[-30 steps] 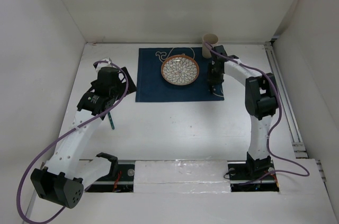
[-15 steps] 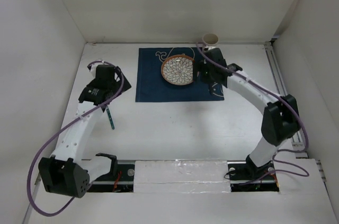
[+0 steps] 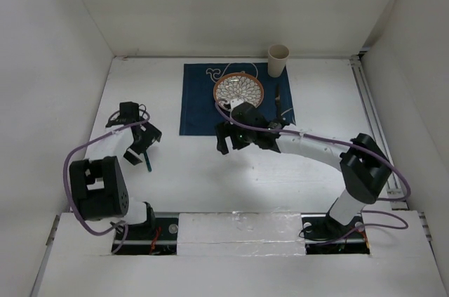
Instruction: Set the dinner table for one person
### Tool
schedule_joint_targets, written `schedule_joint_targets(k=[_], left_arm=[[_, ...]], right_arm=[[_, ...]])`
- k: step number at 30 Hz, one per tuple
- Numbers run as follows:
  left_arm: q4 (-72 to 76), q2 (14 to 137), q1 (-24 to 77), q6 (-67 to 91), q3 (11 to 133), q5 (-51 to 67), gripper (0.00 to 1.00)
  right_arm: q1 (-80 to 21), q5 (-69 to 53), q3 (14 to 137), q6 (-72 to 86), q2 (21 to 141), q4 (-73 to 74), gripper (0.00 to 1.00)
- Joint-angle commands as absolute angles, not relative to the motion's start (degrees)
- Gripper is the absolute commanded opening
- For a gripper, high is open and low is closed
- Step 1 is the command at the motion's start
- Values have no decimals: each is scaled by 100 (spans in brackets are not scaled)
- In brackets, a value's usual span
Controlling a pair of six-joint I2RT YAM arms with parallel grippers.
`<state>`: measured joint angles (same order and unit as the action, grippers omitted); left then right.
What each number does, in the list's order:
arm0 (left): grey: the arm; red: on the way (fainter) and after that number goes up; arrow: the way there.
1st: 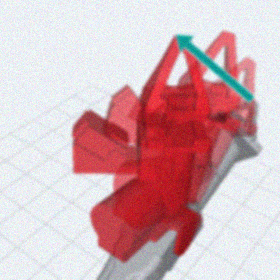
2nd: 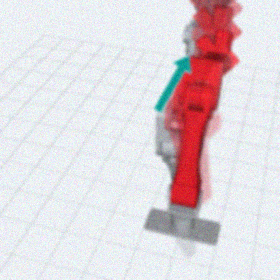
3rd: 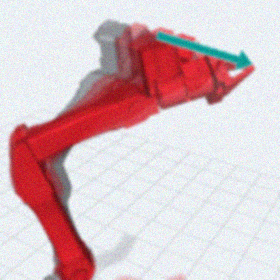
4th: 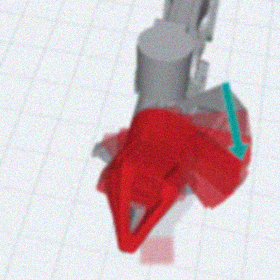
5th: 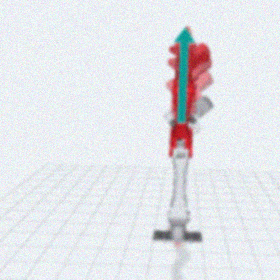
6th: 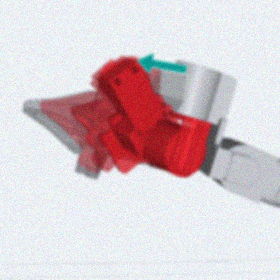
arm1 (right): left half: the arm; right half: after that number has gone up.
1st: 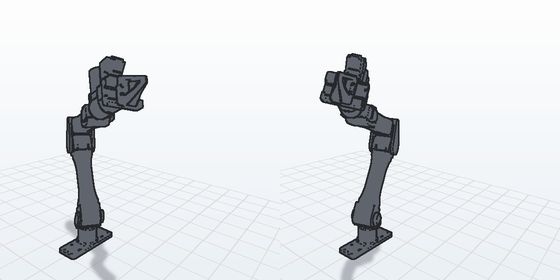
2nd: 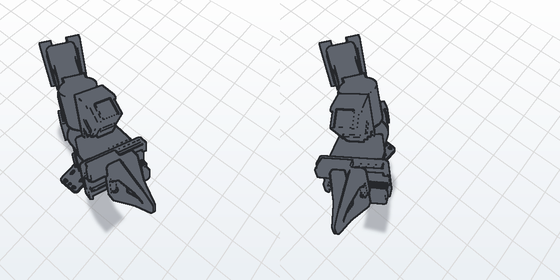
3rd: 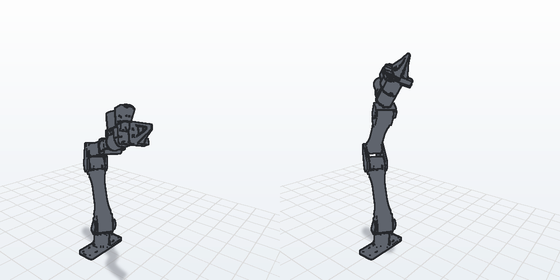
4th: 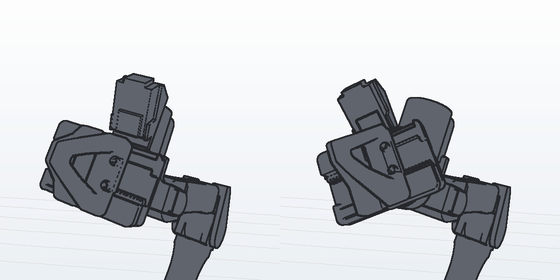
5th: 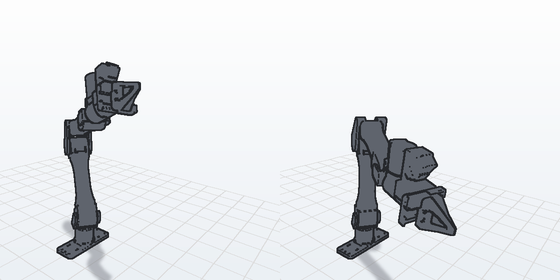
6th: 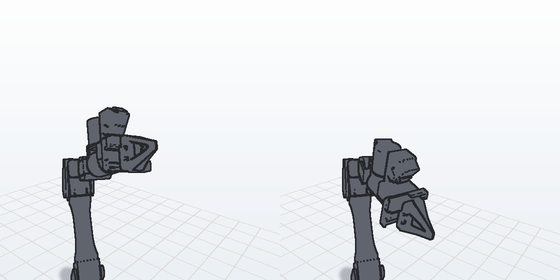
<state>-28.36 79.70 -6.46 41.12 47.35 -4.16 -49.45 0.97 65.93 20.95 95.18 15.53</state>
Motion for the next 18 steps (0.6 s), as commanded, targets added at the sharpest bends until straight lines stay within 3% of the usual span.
schedule_joint_targets(k=[1,4,8,9,12,13,14,18], left_arm=[[-2585,8278,-650,4411,4483,-237,100],[-2391,8629,-650,4526,4412,-307,94],[-2391,8921,-650,4579,4412,-378,66],[-2338,9008,-650,4579,4412,-378,47],[-2215,9219,-650,4579,4351,-378,19],[-2137,9289,-650,4579,4351,-378,5],[-2136,9429,-650,4527,4351,-247,0],[-1926,9554,-650,4526,4411,-70,0]], right_arm=[[-4896,-61,6505,2013,9115,976,95],[-4896,-123,6320,1960,8667,923,95],[-4825,-175,6179,1907,8315,923,95],[-4773,-176,6179,1907,8262,923,95],[-4702,-229,6056,1907,8139,923,95],[-4702,-281,6056,1907,8139,923,95],[-4641,-281,6056,1907,8139,923,95],[-4588,-281,6056,1907,8139,923,95]])
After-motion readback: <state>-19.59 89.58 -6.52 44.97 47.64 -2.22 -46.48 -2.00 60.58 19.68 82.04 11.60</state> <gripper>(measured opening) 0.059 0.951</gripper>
